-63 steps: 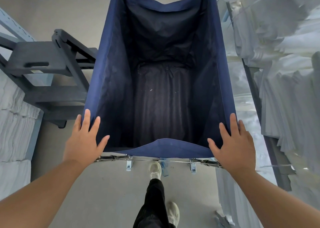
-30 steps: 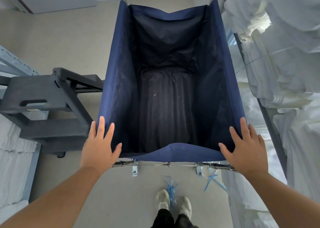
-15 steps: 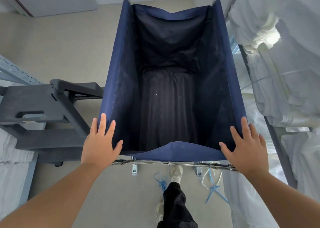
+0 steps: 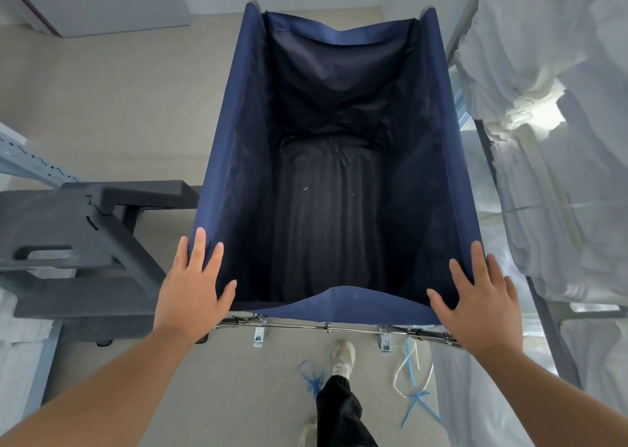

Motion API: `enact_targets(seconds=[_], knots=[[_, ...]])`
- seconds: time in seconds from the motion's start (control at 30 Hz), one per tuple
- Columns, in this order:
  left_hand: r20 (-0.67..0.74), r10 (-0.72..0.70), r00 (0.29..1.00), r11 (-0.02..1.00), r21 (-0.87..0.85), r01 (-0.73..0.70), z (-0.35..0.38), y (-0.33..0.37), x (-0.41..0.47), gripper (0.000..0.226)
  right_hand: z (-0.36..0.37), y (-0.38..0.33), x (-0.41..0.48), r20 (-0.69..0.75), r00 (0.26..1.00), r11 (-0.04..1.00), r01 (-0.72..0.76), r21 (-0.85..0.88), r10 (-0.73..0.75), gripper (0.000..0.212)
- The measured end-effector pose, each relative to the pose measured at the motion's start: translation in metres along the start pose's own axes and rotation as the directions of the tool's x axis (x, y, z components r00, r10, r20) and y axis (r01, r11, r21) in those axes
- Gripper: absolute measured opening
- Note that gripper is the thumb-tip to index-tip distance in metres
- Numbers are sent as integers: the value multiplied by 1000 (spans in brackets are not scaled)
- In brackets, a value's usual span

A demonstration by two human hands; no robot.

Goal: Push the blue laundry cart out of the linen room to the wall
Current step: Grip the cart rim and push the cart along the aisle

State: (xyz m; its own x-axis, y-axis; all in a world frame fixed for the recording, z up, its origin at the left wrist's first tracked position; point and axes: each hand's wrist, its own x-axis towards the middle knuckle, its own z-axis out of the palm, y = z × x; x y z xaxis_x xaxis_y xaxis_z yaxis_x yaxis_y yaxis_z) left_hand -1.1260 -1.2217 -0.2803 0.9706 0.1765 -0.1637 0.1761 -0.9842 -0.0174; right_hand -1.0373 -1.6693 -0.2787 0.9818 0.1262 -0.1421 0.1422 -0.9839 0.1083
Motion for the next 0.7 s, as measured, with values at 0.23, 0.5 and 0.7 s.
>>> enact_targets(seconds=[0.23,0.5,0.7], knots=[[1,3,1000,1000,25,-3,-6,-1,36,75,-2,-2,35,47,999,1000,-13,-12,14,73],[36,-11,999,999,40,10,-16,-4,83,76,-13,-7,83,47,999,1000,0,18,-1,79],[43,-23,999,999,38,22,-20,-5,115,76,-20,-11,115,21,1000,999,14,51,-15,77]])
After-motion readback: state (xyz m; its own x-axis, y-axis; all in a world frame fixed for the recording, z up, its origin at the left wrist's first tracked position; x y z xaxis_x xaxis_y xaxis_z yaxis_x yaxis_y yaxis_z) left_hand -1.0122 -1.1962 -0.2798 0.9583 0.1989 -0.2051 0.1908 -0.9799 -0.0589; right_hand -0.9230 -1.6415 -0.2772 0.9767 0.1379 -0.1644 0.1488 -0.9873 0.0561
